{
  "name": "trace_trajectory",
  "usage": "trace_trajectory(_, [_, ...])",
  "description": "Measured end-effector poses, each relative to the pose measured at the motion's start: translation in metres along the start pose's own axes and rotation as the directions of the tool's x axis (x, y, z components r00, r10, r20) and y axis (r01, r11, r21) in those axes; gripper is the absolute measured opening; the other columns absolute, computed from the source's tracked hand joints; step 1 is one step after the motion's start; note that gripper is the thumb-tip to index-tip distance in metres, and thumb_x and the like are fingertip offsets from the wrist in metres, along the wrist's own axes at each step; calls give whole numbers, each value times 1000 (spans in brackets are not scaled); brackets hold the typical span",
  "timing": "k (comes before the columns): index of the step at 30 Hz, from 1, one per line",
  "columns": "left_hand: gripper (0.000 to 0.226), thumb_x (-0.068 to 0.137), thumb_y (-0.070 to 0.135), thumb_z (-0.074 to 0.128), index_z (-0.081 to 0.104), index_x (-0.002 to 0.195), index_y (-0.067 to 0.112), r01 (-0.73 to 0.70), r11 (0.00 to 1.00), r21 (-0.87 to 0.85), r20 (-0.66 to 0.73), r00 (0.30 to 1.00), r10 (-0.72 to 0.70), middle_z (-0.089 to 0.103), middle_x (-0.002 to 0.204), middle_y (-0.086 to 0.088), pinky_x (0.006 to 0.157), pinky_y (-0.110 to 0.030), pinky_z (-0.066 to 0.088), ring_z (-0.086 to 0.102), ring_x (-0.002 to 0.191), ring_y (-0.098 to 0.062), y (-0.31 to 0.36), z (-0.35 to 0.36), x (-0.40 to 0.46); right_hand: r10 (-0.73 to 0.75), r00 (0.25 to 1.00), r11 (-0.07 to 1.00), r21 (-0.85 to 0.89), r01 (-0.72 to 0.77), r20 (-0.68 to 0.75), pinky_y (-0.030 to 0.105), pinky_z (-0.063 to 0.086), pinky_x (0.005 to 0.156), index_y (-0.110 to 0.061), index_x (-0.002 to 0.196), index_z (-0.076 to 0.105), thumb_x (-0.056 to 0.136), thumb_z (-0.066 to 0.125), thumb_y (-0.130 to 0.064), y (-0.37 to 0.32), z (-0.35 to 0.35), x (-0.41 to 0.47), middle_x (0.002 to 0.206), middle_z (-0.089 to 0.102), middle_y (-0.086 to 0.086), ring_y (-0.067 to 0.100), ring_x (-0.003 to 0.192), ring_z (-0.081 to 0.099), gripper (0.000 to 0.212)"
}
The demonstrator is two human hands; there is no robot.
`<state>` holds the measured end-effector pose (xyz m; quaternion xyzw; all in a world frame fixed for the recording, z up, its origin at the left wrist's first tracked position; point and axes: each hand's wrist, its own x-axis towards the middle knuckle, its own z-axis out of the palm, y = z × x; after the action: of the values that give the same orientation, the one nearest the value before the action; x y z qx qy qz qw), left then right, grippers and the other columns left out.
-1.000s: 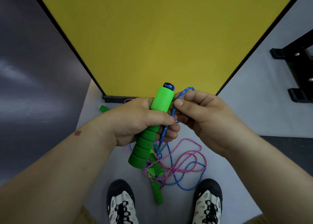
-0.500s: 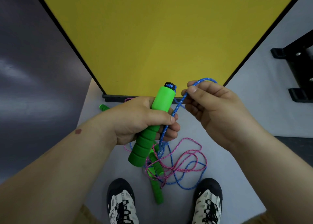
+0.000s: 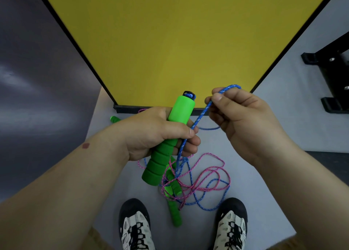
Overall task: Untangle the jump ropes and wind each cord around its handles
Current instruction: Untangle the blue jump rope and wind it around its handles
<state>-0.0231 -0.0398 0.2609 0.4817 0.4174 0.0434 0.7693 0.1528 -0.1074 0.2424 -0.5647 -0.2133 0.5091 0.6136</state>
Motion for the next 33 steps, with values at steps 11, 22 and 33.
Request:
trace_trajectory(11, [9,91,-4,60,62,100,-1,-10,1000,-5,-3,1000,10,73,82,-16,62,-28,58,71,67,-23,1,0,-1,116,966,992,-77,-100,232,26,55,72,-9,79,69,86,67,-4,4,8,-10,85,71,10,18,71,66,9])
trace_trajectory(22, [15,90,-3,62,59,105,-3,-5,999,36,9,1000,5,73,86,-17,66,-30,57,72,72,-25,-1,-4,1,-66,998,998,9,67,-17,26,52,76,-7,91,69,92,65,-4,0,1,0,88,73,5,16,82,66,5])
trace_trajectory(33, [9,91,-4,61,62,99,0,-14,1000,19,-1,1000,14,74,83,-16,64,-29,58,72,71,-23,-1,-4,0,75,969,994,-95,-54,236,34,52,79,-7,89,71,84,70,-1,9,8,-9,85,71,14,22,75,64,8])
